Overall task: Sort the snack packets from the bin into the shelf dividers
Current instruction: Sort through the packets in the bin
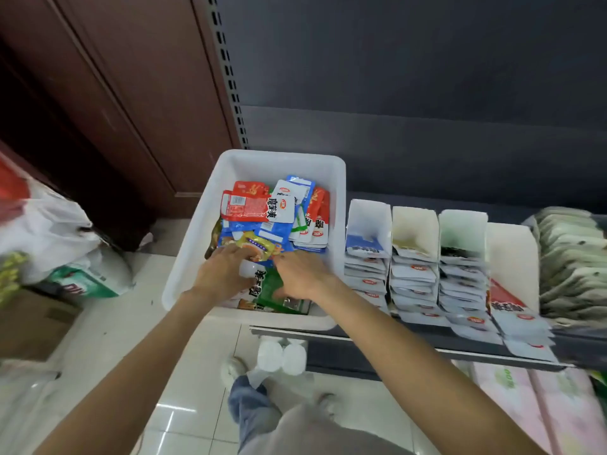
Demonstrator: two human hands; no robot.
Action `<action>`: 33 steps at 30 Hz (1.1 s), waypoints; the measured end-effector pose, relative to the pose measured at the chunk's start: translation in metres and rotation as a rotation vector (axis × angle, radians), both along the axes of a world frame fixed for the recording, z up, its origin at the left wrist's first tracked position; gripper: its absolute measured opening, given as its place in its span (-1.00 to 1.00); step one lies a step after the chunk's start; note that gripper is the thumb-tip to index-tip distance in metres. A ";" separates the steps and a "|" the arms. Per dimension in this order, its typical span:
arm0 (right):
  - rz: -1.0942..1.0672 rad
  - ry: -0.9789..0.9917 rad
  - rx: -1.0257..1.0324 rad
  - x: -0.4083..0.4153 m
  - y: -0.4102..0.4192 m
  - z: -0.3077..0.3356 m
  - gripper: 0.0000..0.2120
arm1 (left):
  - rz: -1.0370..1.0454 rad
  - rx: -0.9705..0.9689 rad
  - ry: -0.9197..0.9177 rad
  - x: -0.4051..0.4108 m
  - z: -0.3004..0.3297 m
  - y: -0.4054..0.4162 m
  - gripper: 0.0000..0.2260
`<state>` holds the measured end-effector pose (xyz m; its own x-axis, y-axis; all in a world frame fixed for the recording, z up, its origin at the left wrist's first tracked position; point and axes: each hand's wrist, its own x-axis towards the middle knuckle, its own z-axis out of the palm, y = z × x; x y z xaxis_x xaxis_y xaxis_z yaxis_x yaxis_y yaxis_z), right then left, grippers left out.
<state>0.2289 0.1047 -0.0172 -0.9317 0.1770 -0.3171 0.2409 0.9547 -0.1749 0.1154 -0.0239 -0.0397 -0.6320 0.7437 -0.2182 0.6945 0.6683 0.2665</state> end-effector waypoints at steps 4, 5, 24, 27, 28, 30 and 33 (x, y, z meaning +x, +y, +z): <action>-0.005 -0.038 0.031 -0.015 -0.012 -0.013 -0.41 | 0.012 -0.029 -0.048 -0.011 -0.001 0.003 -0.57; -0.019 -0.023 0.007 -0.017 -0.011 -0.014 -0.44 | 0.020 -0.023 -0.059 -0.013 -0.001 0.004 -0.59; -0.454 0.808 -0.503 0.058 -0.013 0.049 -0.60 | 0.384 1.076 -1.026 0.063 0.059 0.038 -0.77; -0.520 0.855 -0.496 0.070 0.003 0.050 -0.60 | 0.253 1.054 -0.910 0.072 0.069 0.044 -0.81; -0.541 0.897 -0.490 0.077 0.012 0.053 -0.56 | 0.185 1.036 -0.870 0.076 0.073 0.048 -0.81; -0.586 0.988 -0.484 0.093 0.032 0.064 -0.41 | -0.001 0.954 -0.787 0.082 0.082 0.060 -0.83; -0.617 1.046 -0.485 0.128 0.065 0.091 -0.21 | -0.286 0.802 -0.593 0.096 0.093 0.092 -0.83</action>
